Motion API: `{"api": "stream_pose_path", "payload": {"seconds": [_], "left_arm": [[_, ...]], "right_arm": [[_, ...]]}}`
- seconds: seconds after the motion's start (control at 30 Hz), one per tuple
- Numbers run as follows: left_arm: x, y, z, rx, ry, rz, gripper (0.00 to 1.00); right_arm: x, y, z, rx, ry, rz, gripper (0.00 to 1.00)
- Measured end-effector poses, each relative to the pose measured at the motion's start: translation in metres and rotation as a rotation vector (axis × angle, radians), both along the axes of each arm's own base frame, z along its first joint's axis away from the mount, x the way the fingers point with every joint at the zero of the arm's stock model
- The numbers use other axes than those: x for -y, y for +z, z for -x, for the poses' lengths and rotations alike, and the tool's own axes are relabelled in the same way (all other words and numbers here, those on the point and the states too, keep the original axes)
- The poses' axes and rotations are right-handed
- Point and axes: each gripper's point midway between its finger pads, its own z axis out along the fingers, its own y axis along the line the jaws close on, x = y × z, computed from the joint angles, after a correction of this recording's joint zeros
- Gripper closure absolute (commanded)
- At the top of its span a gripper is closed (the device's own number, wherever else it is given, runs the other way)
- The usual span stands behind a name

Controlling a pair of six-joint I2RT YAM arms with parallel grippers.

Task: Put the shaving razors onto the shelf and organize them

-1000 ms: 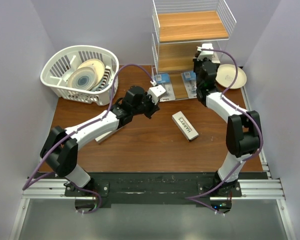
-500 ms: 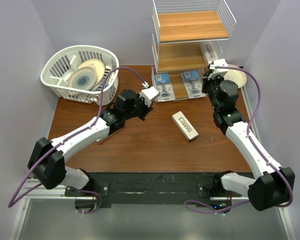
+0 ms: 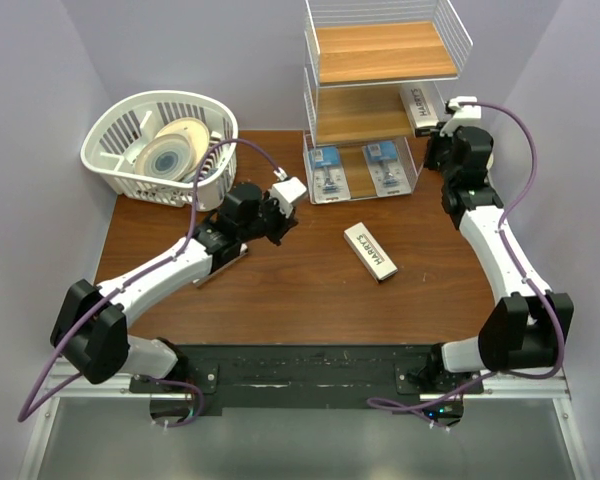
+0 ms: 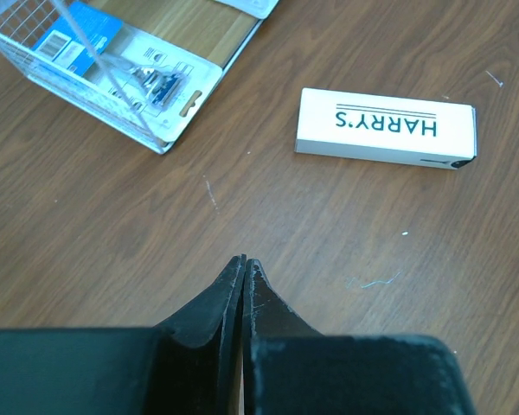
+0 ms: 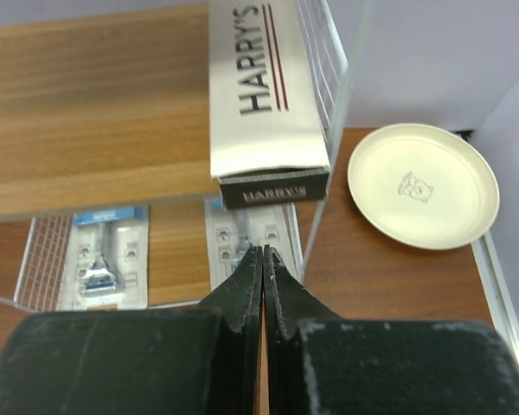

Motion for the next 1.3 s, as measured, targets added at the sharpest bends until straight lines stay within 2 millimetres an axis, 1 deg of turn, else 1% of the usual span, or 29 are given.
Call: {"api": "stream_pose_path", "payload": {"seconds": [0.07,0.17,0.3,0.43,0.5,0.67,0.7,0.73,0.77,0.8,0.83,0.87,0.9,0.93,0.97,1.03,1.07,1.17,1.2,1.27,1.3], "left_arm": [[-0.005,0.000,-0.002,0.000,0.009,0.006,0.94],[-0.014,0.000,-0.006,-0.005,0.026,0.014,0.93],[-0.023,-0.001,-0.011,-0.010,0.046,0.021,0.93],[-0.029,0.000,-0.015,-0.015,0.063,0.031,0.92],[-0.031,-0.001,-0.016,-0.020,0.070,0.036,0.92],[-0.033,-0.005,-0.015,-0.031,0.076,0.038,0.92],[-0.033,-0.004,-0.015,-0.030,0.074,0.040,0.91],[-0.033,-0.004,-0.015,-0.029,0.074,0.041,0.89],[-0.032,-0.003,-0.015,-0.029,0.072,0.043,0.79],[-0.032,-0.003,-0.015,-0.029,0.071,0.043,0.73],[-0.032,-0.004,-0.015,-0.027,0.070,0.043,0.62],[-0.032,-0.004,-0.014,-0.030,0.069,0.047,0.55],[-0.032,-0.006,-0.014,-0.033,0.068,0.046,0.48],[-0.032,-0.008,-0.013,-0.040,0.069,0.047,0.44],[-0.033,-0.010,-0.012,-0.050,0.072,0.050,0.38],[-0.033,-0.014,-0.010,-0.064,0.074,0.053,0.33],[-0.033,-0.016,-0.009,-0.070,0.073,0.054,0.32],[-0.032,-0.021,-0.005,-0.087,0.065,0.059,0.32],[-0.032,-0.023,-0.004,-0.095,0.064,0.063,0.32],[-0.031,-0.025,-0.002,-0.105,0.062,0.072,0.32],[-0.031,-0.027,-0.001,-0.112,0.061,0.075,0.32]], "right_arm": [[-0.002,0.004,-0.006,0.009,0.007,-0.004,1.00],[-0.003,0.002,-0.016,0.008,0.008,-0.010,1.00],[-0.003,-0.008,-0.033,-0.013,0.003,-0.012,1.00],[-0.003,-0.017,-0.046,-0.029,0.001,-0.015,1.00],[-0.003,-0.017,-0.049,-0.029,0.000,-0.015,1.00],[-0.004,-0.010,-0.053,-0.010,0.004,-0.016,1.00],[-0.005,-0.008,-0.052,-0.008,0.011,-0.017,0.75],[-0.007,-0.007,-0.050,-0.007,0.020,-0.019,0.62],[-0.009,-0.006,-0.048,-0.004,0.035,-0.018,0.55],[-0.012,-0.005,-0.043,0.000,0.051,-0.024,0.44],[-0.014,-0.006,-0.037,-0.005,0.067,-0.022,0.39],[-0.017,-0.009,-0.026,-0.015,0.094,-0.018,0.36],[-0.021,-0.013,-0.015,-0.028,0.120,-0.016,0.31],[-0.025,-0.018,-0.003,-0.044,0.148,-0.011,0.02],[-0.029,-0.023,0.008,-0.063,0.175,-0.006,0.01],[-0.042,-0.039,0.026,-0.109,0.237,0.001,0.01],[-0.051,-0.051,0.036,-0.145,0.273,0.005,0.01],[-0.080,-0.096,0.063,-0.280,0.360,0.017,0.01],[-0.091,-0.118,0.077,-0.346,0.391,0.021,0.01],[-0.100,-0.148,0.099,-0.442,0.421,0.024,0.01],[-0.102,-0.162,0.110,-0.493,0.425,0.023,0.01]]}}
